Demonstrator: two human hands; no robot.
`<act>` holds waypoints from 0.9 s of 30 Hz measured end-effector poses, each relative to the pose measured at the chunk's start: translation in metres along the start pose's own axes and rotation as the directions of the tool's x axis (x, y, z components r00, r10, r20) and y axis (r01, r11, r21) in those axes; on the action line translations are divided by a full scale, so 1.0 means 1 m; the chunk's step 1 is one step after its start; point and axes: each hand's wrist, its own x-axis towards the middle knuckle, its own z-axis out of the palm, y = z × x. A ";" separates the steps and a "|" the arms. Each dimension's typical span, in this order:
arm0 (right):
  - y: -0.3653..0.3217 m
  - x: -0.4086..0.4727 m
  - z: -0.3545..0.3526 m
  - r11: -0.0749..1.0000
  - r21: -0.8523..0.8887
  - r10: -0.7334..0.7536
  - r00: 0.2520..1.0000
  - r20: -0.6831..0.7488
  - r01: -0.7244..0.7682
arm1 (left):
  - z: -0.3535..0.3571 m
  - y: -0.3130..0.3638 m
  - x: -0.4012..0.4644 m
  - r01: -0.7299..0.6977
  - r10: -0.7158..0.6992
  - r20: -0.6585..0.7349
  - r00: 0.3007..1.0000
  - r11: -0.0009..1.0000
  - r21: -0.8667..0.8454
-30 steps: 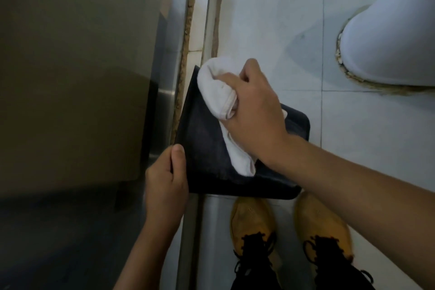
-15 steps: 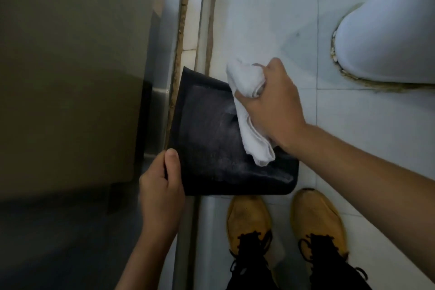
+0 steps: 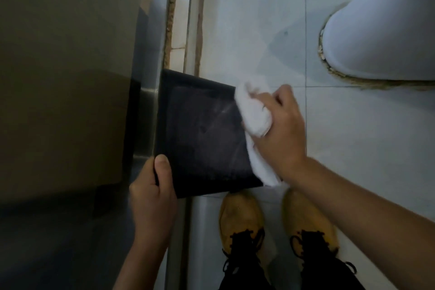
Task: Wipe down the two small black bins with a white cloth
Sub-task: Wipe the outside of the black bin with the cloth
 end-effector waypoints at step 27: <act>0.019 0.025 -0.003 0.966 -0.073 0.239 0.965 -0.111 -0.248 | 0.002 0.003 -0.001 0.022 -0.022 -0.016 1.000 0.999 0.023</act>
